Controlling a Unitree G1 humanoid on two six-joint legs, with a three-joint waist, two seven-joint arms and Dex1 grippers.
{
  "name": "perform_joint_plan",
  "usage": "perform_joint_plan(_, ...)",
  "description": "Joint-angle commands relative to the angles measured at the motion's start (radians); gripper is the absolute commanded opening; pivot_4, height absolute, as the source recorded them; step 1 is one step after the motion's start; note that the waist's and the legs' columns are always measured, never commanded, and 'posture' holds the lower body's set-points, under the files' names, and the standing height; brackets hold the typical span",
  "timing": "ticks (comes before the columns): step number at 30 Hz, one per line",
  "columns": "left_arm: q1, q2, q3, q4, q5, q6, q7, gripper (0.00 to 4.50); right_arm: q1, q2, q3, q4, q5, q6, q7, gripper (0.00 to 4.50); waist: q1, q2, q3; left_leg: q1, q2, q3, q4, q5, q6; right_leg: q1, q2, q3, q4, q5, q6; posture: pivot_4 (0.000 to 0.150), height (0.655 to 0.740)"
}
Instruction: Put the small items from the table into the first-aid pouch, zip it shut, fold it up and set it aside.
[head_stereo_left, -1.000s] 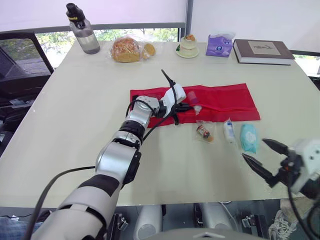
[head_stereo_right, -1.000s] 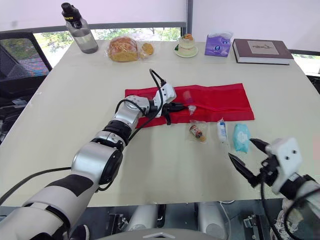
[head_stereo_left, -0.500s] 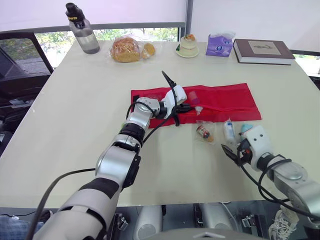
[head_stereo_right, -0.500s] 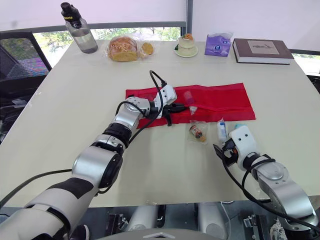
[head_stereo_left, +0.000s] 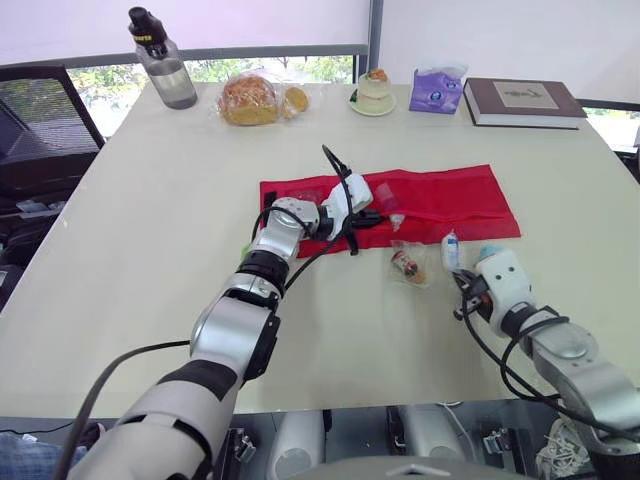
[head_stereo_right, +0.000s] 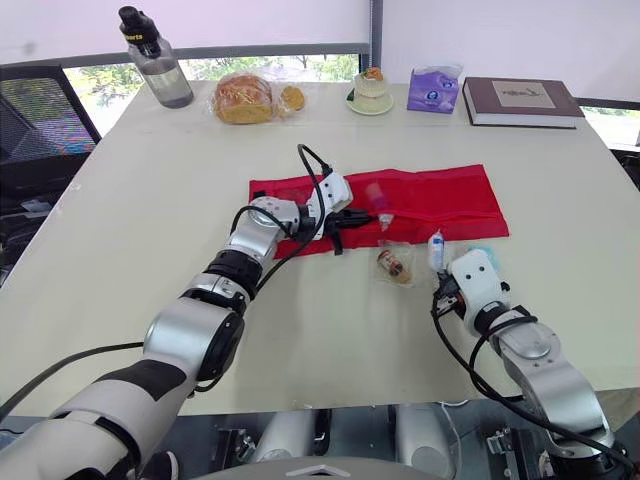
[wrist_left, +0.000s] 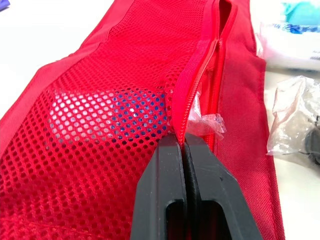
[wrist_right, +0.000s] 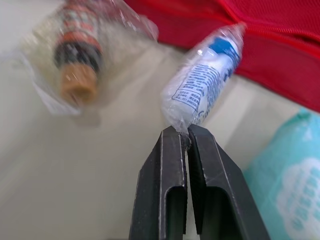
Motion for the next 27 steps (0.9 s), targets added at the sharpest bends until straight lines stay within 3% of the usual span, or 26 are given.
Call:
perform_joint_plan(1,-0.007,-0.006,-0.003,-0.037,-0.013,-0.002,-0.009,0.0,-0.041,-0.009,-0.038,-0.058,0.02,0.016,0.026,0.11,0.0,0.0,0.0,0.0,0.0,0.0,0.0,0.0,0.0,0.0,0.0,0.0,0.0,0.0,0.0,0.15,0.7387)
perform_joint_plan(11,-0.021,-0.004,0.005,-0.027,-0.017,0.002,-0.004,0.0,-0.171,-0.089,-0.066,-0.11,0.179,0.132,0.192,0.11,0.0,0.0,0.0,0.0,0.0,-0.001,0.0,0.0,0.0,0.0,0.0,0.0,0.0,0.0,0.0,0.15,0.7387)
perform_joint_plan(27,-0.046,-0.008,0.009,-0.009,-0.017,-0.001,-0.01,0.0,-0.353,-0.06,0.095,0.087,0.119,0.024,0.258,0.11,-0.001,0.0,0.0,0.0,0.0,0.0,0.0,0.0,0.0,0.0,0.0,0.0,0.0,0.0,0.0,0.15,0.7387)
